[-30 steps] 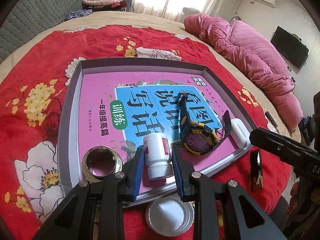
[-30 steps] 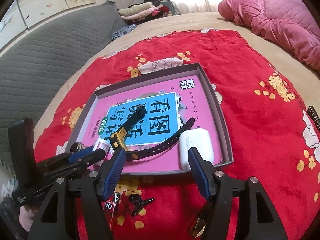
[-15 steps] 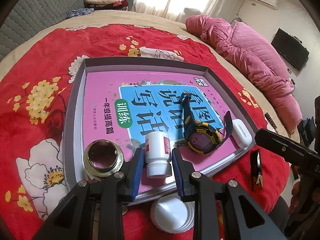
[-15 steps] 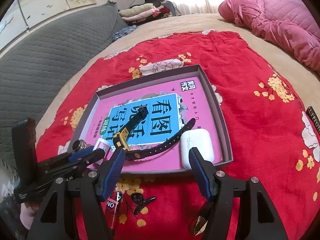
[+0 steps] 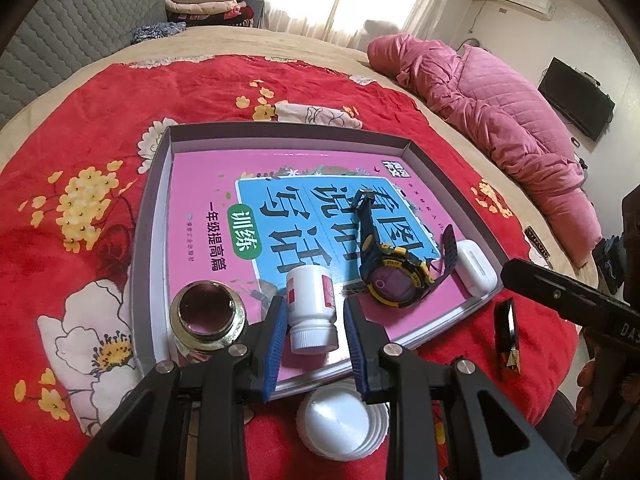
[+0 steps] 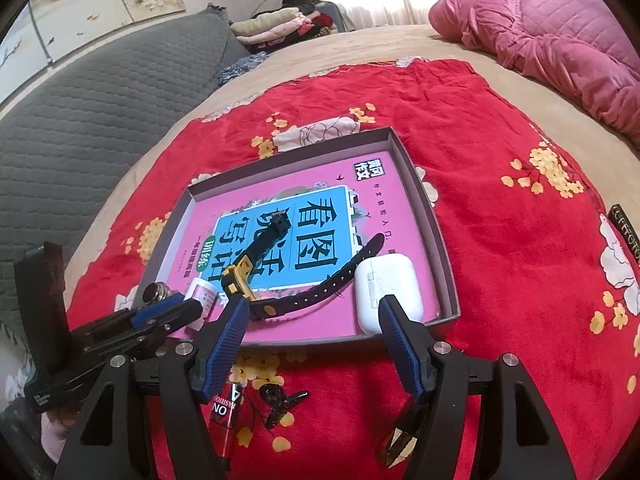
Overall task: Organize rigid objects
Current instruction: 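Lower the white pill bottle into the box and open the left tool, then withdraw the left tool toward the red can while the right tool moves toward the black pen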
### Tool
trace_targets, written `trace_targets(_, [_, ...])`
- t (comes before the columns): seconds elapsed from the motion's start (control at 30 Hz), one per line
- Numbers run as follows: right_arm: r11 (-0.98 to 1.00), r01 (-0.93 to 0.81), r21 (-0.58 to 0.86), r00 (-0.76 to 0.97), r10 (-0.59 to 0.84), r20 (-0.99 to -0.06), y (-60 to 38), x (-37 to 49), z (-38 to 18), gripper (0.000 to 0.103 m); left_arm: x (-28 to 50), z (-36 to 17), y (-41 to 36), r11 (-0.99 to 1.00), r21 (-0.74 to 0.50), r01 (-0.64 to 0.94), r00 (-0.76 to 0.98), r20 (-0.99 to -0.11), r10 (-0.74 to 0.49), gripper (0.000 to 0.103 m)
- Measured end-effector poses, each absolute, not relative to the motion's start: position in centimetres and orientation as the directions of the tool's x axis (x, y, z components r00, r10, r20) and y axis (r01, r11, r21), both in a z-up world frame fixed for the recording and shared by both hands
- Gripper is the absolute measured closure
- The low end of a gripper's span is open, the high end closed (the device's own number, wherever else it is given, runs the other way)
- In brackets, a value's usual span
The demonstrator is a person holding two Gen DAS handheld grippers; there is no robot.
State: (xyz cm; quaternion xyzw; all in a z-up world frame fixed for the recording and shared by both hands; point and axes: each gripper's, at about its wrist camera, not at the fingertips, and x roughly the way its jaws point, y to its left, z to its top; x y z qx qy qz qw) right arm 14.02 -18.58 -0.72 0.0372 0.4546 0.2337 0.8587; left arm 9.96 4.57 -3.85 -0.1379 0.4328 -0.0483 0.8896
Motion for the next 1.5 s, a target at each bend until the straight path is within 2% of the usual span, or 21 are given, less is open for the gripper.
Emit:
trace_targets(0.33, [0.888, -0.371, 0.272, 0.48, 0.435, -0.762, -18.7, 13.8, -0.5, 0.033, 9.1, -3.0, 4.2, 0.964, -0.262, -0.039, 0.642, -0.746, -0.177, 0.073])
trace_targets(0.4, [0.888, -0.374, 0.269, 0.481, 0.433, -0.762, -18.8, 13.7, -0.4, 0.033, 9.0, -2.9, 4.2, 0.965, -0.258, -0.041, 0.644, -0.745, -0.172, 0.069])
trace_targets(0.47, [0.891, -0.374, 0.258, 0.487, 0.426, -0.762, -18.8, 13.6, -0.3, 0.032, 8.9, -2.8, 4.1, 0.966, -0.256, -0.041, 0.645, -0.745, -0.17, 0.057])
trace_targets(0.5, [0.89, -0.376, 0.258, 0.487, 0.427, -0.762, -18.8, 13.6, -0.3, 0.032, 8.8, -2.7, 4.1, 0.966, -0.255, -0.039, 0.647, -0.743, -0.17, 0.056])
trace_targets(0.97, [0.894, -0.383, 0.233, 0.513, 0.416, -0.751, -19.0, 13.0, 0.6, 0.031, 7.5, -1.7, 4.0, 0.971, -0.232, -0.047, 0.673, -0.726, -0.141, 0.055])
trace_targets(1.13, [0.896, -0.382, 0.226, 0.528, 0.413, -0.742, -19.3, 12.7, 1.1, 0.03, 7.1, -1.3, 3.9, 0.973, -0.227, -0.045, 0.681, -0.719, -0.137, 0.045])
trace_targets(1.5, [0.895, -0.389, 0.22, 0.557, 0.419, -0.717, -20.0, 12.1, 2.4, 0.03, 6.2, -0.4, 3.6, 0.976, -0.214, -0.045, 0.696, -0.707, -0.122, 0.043])
